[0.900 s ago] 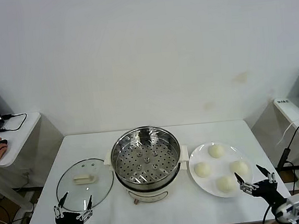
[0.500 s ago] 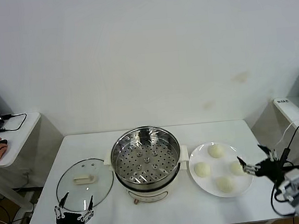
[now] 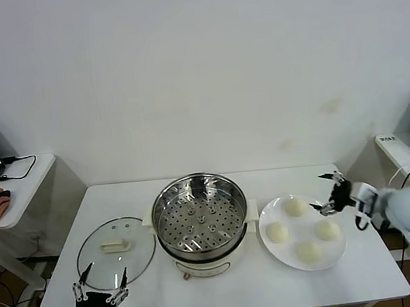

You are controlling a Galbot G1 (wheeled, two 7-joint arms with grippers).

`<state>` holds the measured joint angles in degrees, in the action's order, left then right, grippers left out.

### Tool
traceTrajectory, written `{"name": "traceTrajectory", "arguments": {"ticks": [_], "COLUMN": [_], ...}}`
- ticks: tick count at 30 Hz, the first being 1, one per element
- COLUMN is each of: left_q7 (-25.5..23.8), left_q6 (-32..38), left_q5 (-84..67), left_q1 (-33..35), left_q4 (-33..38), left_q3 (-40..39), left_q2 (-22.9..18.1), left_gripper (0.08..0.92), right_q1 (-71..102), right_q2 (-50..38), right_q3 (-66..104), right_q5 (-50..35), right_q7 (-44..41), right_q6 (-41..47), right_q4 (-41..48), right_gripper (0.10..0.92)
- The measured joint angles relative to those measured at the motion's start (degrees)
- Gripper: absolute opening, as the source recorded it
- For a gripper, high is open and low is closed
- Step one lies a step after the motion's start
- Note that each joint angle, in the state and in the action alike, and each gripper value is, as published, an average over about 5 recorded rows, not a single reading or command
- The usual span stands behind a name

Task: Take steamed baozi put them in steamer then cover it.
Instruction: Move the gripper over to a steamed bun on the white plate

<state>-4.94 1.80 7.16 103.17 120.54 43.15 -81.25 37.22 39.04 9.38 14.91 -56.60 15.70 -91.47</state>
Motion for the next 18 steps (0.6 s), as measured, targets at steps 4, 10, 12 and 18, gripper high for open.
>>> {"name": "traceTrajectory", "arguments": {"ticks": [4, 10, 12, 18], "left_q7": [0.18, 0.31, 0.31, 0.05], "left_q6": [0.03, 0.07, 0.07, 0.04], "left_q5": [0.11, 0.20, 0.26, 0.41], "left_q1": [0.22, 0.51, 0.45, 0.67], "left_q4": [0.60, 0.97, 0.96, 1.26], "left_q3": [0.45, 0.98, 1.03, 1.35], "left_q2": [-0.57, -1.10, -1.37, -1.67], "left_gripper": [0.823, 0.823, 0.823, 0.823], "right_q1": [-9.85, -19.52, -21.63, -25.49], "right_q2": [1.46, 5.23, 6.52, 9.71], "right_q3": [-10.09, -20.72, -22.95, -27.22], "right_q5": [2.91, 6.83, 8.23, 11.82], "right_q7": [-4.40, -8.43, -9.15, -10.09], "right_q6": [-3.76, -8.40, -9.50, -11.32], "right_q4": [6.91, 16.43, 19.23, 25.88], "right_gripper": [0.823, 0.823, 0.823, 0.823]}}
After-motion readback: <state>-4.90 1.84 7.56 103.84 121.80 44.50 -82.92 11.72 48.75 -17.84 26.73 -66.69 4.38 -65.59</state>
